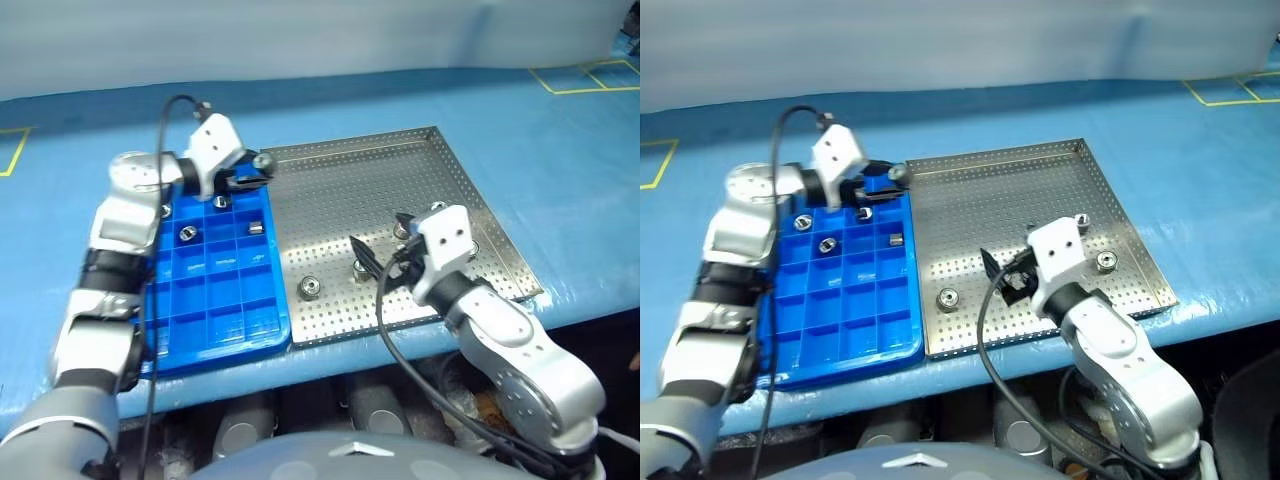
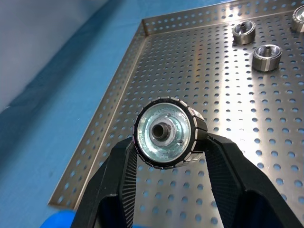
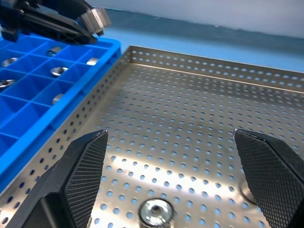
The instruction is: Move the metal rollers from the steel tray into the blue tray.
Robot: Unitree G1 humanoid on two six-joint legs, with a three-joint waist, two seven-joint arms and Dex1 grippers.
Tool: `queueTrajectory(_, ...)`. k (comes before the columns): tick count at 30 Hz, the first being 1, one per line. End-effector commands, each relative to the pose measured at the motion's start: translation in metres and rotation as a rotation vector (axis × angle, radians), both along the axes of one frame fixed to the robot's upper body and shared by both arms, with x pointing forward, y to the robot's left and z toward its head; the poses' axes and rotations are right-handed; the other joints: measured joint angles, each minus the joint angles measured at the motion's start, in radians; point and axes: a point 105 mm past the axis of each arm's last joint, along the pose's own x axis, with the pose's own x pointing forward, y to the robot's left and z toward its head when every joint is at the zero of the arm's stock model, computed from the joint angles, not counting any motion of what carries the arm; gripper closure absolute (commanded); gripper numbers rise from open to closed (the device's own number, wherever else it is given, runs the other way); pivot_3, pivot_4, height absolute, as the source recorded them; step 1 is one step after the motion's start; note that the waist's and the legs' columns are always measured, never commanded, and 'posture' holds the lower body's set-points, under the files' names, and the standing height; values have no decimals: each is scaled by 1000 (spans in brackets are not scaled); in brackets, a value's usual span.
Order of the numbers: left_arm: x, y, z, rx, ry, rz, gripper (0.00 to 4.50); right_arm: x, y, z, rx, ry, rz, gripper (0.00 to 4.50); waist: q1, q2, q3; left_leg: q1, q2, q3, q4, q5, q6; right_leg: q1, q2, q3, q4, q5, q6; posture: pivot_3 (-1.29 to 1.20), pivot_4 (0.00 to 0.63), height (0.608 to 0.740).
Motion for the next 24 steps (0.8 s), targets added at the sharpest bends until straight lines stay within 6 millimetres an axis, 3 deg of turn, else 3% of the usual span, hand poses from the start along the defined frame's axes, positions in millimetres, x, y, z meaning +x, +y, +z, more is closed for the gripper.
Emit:
queueTrajectory(1, -23, 34, 16, 20, -59, 134, 2625, 10, 31, 5, 37, -23, 123, 0, 15, 0, 0, 0, 0, 0, 0, 0, 0, 0, 1, -1, 0, 0, 0, 90, 150, 740)
queueTrajectory(5, -51, 66, -8, 105, 6, 265, 2625, 17, 64, 2, 43, -17, 259, 0, 60, -1, 0, 0, -1, 1, 1, 0, 0, 1, 1, -2, -1, 0, 0, 148, 150, 740)
queueTrajectory(9, -71, 75, -29, 151, 86, 307, 2625, 16, 78, -1, 45, -17, 318, 0, 102, -1, 0, 0, -2, -1, 0, -1, 1, 2, -1, -5, -2, -1, -1, 171, 150, 740)
queueTrajectory(15, -82, 83, -52, 251, 153, 335, 2625, 13, 77, -5, 53, -8, 325, 0, 115, -1, 0, 0, -2, -5, 0, 0, -1, 4, -1, -9, -2, -5, -8, 165, 150, 740)
queueTrajectory(24, -71, 82, -72, 337, 192, 342, 2625, 12, 66, -5, 75, -9, 264, 0, 103, 0, 0, 1, -1, -11, -1, 3, -6, 5, 1, -15, -1, -5, -9, 104, 150, 740)
